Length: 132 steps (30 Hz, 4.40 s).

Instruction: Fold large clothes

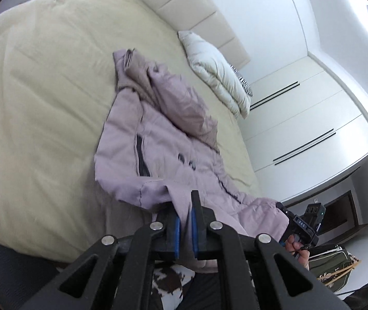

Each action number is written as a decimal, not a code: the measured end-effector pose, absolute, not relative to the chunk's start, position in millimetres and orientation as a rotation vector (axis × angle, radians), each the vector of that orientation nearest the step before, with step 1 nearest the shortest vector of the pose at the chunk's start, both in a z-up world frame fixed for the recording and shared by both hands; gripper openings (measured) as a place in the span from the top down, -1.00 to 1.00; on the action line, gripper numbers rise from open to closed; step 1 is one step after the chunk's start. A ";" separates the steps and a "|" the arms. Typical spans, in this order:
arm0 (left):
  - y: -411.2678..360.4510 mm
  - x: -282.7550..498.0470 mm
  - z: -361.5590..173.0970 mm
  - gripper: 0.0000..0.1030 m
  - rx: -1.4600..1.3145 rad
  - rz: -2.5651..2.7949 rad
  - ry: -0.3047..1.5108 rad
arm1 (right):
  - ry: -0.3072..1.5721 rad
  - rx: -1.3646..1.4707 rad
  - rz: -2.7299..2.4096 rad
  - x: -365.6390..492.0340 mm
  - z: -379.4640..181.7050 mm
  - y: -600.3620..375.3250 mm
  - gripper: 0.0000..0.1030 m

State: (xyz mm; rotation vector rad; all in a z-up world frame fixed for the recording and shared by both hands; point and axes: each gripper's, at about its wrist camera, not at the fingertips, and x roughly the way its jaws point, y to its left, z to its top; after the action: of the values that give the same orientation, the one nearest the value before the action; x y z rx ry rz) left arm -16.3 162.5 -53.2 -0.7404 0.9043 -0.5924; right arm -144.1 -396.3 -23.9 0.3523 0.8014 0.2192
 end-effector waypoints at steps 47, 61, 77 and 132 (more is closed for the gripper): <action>98.2 336.7 -41.9 -0.09 -0.386 -0.192 0.638 | 0.649 0.822 0.097 350.3 -122.8 -492.4 -1.00; -31.8 393.1 -108.3 -0.13 0.149 -0.170 0.733 | 0.896 -0.083 0.119 398.4 -114.3 -266.1 -0.38; -28.0 437.8 -148.5 -0.23 0.103 -0.151 0.807 | 0.881 0.030 0.032 474.4 -188.7 -308.4 -0.46; -31.6 442.5 -159.3 -0.23 0.074 -0.148 0.830 | 0.859 -0.077 0.154 433.5 -174.7 -224.1 -0.48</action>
State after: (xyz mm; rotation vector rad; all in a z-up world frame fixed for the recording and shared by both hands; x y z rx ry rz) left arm 442.5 -31.6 -159.3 0.0742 0.8304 -0.1479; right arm 433.5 -224.1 -174.7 -0.0767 0.8590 0.1540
